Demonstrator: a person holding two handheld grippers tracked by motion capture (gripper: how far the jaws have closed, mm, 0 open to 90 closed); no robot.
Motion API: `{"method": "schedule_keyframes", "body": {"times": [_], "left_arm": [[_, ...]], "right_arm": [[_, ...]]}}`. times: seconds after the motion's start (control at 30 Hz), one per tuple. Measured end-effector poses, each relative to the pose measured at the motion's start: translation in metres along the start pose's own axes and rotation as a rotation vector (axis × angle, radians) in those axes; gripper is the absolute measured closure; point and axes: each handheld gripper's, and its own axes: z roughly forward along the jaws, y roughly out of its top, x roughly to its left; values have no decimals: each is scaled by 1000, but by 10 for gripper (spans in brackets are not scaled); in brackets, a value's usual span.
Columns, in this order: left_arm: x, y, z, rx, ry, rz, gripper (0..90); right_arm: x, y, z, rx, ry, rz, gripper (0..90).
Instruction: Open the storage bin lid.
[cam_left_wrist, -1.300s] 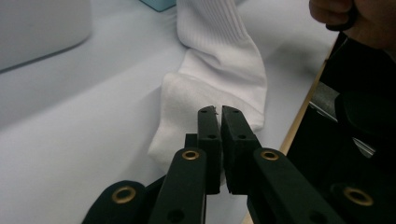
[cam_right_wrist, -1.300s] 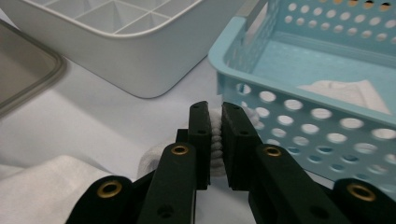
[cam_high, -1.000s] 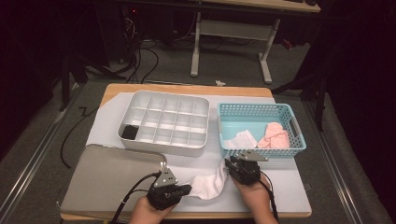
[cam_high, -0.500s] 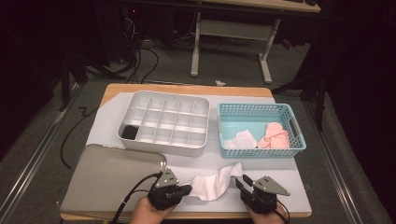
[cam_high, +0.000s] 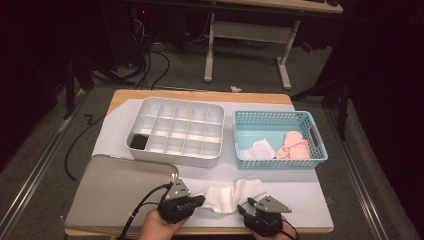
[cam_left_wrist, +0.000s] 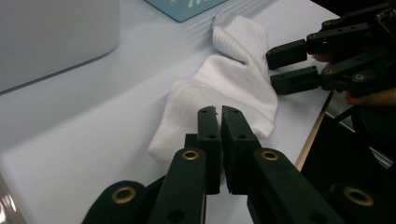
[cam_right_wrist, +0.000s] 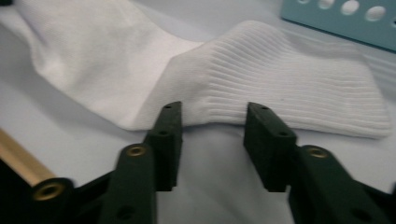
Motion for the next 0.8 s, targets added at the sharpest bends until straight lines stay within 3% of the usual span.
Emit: {"method": "schedule_keyframes", "body": {"times": [0.1, 0.17, 0.27, 0.47, 0.53, 0.6, 0.67, 0.73, 0.8], "left_arm": [[1, 0, 0, -1, 2, 6, 865], [2, 0, 0, -2, 7, 7, 866], [4, 1, -2, -8, 14, 3, 865], [7, 1, -1, -15, 20, -6, 865], [7, 1, -1, -15, 19, -5, 865], [7, 2, -1, -15, 18, -4, 865], [7, 2, -2, -13, 20, -2, 865], [8, 2, -3, -12, 22, -2, 865], [8, 2, -3, -13, 23, -3, 865]], "right_arm": [[-2, 0, 0, 1, -39, -6, 821], [-4, 0, -1, 3, -50, -10, 899], [-6, 0, -4, -1, -51, -4, 900], [-9, 3, -17, -71, -42, 23, 897], [-7, 4, -15, -78, -17, 14, 744], [-5, 6, -8, -60, 37, 5, 604], [-2, 8, -1, -55, 38, -17, 523], [-1, 8, 7, -33, 31, -23, 527], [1, 8, 12, -27, 15, -32, 628]]}}
